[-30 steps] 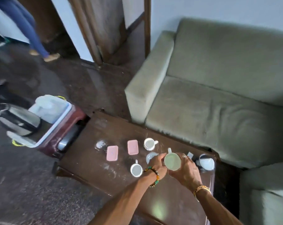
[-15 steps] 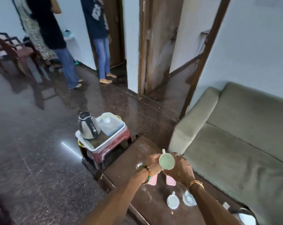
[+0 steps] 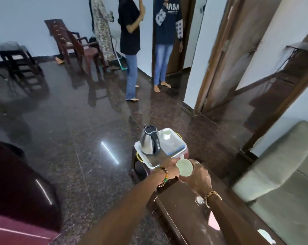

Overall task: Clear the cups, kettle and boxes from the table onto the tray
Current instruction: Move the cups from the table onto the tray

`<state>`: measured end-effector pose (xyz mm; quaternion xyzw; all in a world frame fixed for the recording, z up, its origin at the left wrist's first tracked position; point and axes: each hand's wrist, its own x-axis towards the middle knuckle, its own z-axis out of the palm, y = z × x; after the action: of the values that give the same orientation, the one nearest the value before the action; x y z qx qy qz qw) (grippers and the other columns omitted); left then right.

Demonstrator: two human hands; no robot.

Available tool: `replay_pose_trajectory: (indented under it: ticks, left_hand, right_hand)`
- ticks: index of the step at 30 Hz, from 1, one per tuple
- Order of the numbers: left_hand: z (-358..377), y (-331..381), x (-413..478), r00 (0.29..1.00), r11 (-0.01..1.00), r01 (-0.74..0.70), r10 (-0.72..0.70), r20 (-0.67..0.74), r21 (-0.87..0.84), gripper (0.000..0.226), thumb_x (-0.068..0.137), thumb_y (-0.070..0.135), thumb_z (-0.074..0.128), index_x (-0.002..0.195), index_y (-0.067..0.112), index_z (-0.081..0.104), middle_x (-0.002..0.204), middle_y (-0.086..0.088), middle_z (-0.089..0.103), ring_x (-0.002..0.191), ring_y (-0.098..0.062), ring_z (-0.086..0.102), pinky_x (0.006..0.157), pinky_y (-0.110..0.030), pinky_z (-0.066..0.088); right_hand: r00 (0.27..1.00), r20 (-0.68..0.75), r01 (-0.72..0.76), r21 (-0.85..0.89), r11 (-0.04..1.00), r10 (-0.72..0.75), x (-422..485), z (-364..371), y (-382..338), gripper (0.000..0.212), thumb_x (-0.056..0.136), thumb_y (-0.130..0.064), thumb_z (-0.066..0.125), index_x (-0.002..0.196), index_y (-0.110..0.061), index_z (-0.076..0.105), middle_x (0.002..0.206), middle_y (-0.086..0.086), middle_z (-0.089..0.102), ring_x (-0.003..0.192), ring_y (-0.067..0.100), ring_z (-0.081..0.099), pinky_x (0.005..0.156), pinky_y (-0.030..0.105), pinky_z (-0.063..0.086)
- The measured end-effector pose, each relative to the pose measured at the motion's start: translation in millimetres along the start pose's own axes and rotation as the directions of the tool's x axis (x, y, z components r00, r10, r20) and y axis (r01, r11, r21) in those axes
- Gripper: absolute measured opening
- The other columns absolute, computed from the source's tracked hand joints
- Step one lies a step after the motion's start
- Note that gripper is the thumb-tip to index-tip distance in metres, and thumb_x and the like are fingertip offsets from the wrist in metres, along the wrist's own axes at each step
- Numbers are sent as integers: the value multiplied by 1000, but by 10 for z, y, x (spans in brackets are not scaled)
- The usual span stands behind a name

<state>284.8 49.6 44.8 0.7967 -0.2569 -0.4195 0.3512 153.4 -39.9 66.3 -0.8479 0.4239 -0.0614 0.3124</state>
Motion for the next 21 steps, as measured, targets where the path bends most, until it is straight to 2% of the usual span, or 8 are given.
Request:
replay_pose_trajectory:
  ticks: [3, 5, 6, 8, 11, 14, 18, 21]
  left_hand:
    - [-146, 62, 175, 999, 999, -37, 37, -7, -10, 44, 85, 1, 60, 128, 14, 59, 121, -11, 65, 101, -23, 63, 77, -24, 55]
    - [-253, 19, 328, 999, 998, -38, 39, -26, 55, 45, 79, 3, 64, 120, 19, 64, 108, -7, 70, 91, -20, 65, 58, -12, 52]
    - [-300, 7, 431, 999, 998, -25, 27, -27, 61, 45, 77, 2, 64, 119, 19, 65, 105, -5, 70, 89, -18, 64, 54, -10, 50]
    - [-392, -27, 629, 1000, 997, 6, -3, -26, 79, 47, 73, 2, 65, 117, 19, 66, 106, -2, 70, 94, -18, 64, 70, -19, 58]
    - [-564, 31, 1006, 999, 990, 31, -27, -32, 135, 45, 70, 6, 65, 114, 18, 68, 110, -3, 71, 105, -22, 64, 91, -37, 56]
    - [-697, 170, 1293, 1000, 986, 7, -3, -28, 164, 45, 62, 14, 59, 106, 16, 70, 105, -5, 72, 101, -25, 64, 89, -40, 56]
    - [-819, 388, 1640, 1000, 989, -10, 14, -25, 145, 36, 63, 6, 60, 96, 13, 69, 94, -8, 73, 92, -24, 67, 79, -43, 59]
    - [-870, 526, 1957, 1000, 991, -27, 28, -8, 129, 33, 66, 2, 61, 98, 9, 66, 97, -11, 72, 94, -25, 66, 78, -44, 59]
  right_hand:
    - [998, 54, 9, -8, 1000, -8, 233, 174, -147, 72, 60, -41, 86, 125, -25, 60, 113, -3, 70, 103, 19, 66, 90, 37, 55]
    - [996, 85, 22, -20, 1000, -20, 423, 297, -188, 71, 60, -41, 86, 125, -25, 60, 109, -4, 69, 100, 18, 66, 87, 33, 55]
    - [995, 97, 28, -19, 999, -26, 536, 353, -208, 71, 61, -41, 86, 125, -25, 60, 109, -4, 69, 100, 18, 66, 86, 32, 55]
    - [991, 125, 38, -19, 999, -36, 747, 436, -254, 70, 61, -42, 86, 124, -24, 61, 110, -4, 70, 102, 18, 66, 88, 31, 54]
    - [989, 146, 31, -15, 999, -28, 1116, 503, -304, 69, 61, -43, 85, 124, -25, 62, 110, -5, 70, 102, 17, 67, 89, 31, 56]
    - [987, 152, 57, -43, 997, -50, 1446, 461, -367, 67, 64, -45, 82, 125, -29, 59, 110, -7, 69, 103, 18, 67, 92, 34, 56]
    - [992, 129, 16, -38, 999, -11, 1858, 352, -434, 68, 62, -47, 82, 124, -30, 59, 106, -7, 70, 100, 17, 68, 89, 33, 57]
    - [995, 93, -32, -29, 999, 35, 2143, 336, -435, 68, 61, -48, 82, 123, -31, 59, 105, -10, 69, 98, 14, 67, 85, 30, 57]
